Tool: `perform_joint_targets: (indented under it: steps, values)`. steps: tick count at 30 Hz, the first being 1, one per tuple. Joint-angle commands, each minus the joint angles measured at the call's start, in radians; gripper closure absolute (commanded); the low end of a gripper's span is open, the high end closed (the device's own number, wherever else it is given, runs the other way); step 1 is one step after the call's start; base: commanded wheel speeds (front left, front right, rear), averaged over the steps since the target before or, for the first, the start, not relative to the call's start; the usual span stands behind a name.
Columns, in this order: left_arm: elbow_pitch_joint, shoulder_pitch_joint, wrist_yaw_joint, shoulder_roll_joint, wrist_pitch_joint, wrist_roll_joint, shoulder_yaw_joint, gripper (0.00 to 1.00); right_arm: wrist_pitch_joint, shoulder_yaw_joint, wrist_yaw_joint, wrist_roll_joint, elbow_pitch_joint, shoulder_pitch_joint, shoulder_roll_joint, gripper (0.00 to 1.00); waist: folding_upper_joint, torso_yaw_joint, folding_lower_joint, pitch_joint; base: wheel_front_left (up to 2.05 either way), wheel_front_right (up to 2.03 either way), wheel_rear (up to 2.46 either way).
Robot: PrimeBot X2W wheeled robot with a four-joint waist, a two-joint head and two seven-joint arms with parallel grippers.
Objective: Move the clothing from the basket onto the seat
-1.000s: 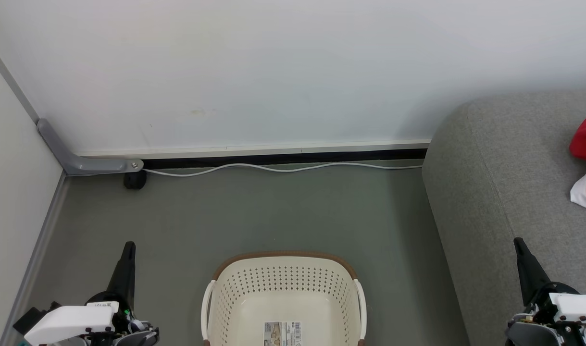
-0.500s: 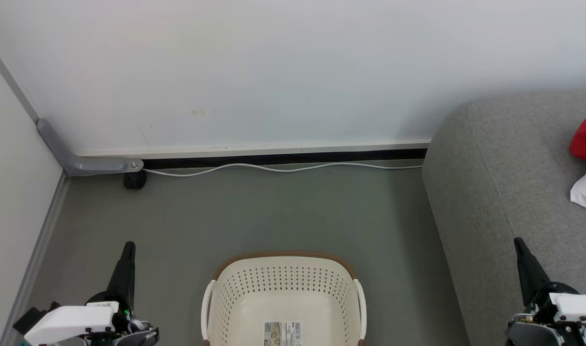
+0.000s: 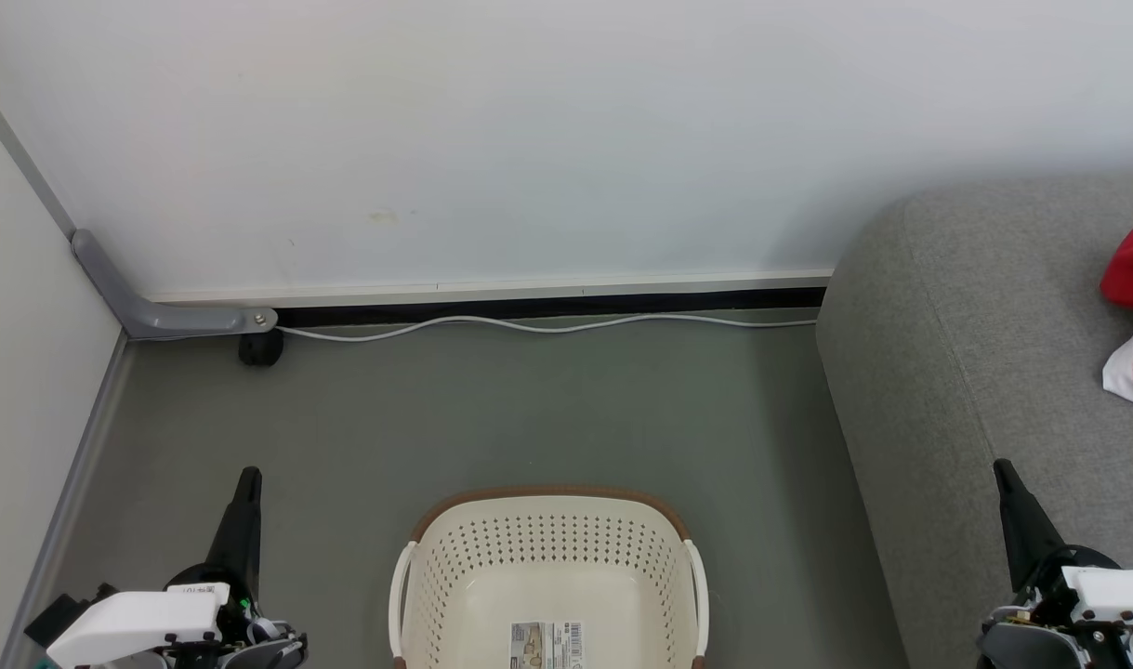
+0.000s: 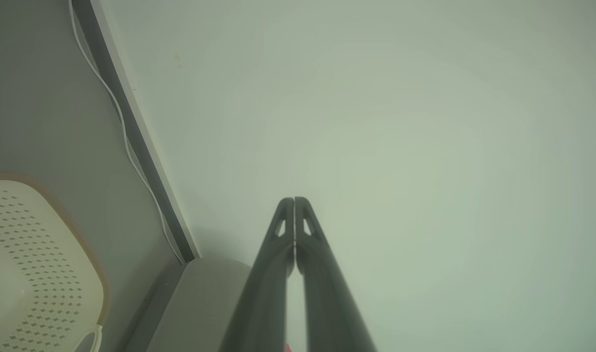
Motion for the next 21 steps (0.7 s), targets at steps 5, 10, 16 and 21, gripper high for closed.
perform_joint_targets:
  steps: [5, 10, 16, 21]
  values:
    - [-0.025, -0.057, -0.008, 0.012, 0.007, -0.002, 0.034, 1.00, 0.009, 0.016, 0.004, 0.011, -0.031, -0.037, -0.010, 1.00, -0.0001, 0.000, 0.0000, 0.000, 0.00, 0.00, 0.00]
    - [-0.025, -0.057, -0.008, 0.012, 0.007, -0.002, 0.034, 1.00, 0.009, 0.016, 0.004, 0.011, -0.031, -0.037, -0.010, 1.00, -0.0001, 0.000, 0.0000, 0.000, 0.00, 0.00, 0.00]
    - [-0.025, -0.057, -0.008, 0.012, 0.007, -0.002, 0.034, 1.00, 0.009, 0.016, 0.004, 0.011, -0.031, -0.037, -0.010, 1.00, -0.0001, 0.000, 0.0000, 0.000, 0.00, 0.00, 0.00]
    - [-0.025, -0.057, -0.008, 0.012, 0.007, -0.002, 0.034, 1.00, 0.009, 0.016, 0.004, 0.011, -0.031, -0.037, -0.010, 1.00, -0.0001, 0.000, 0.0000, 0.000, 0.00, 0.00, 0.00]
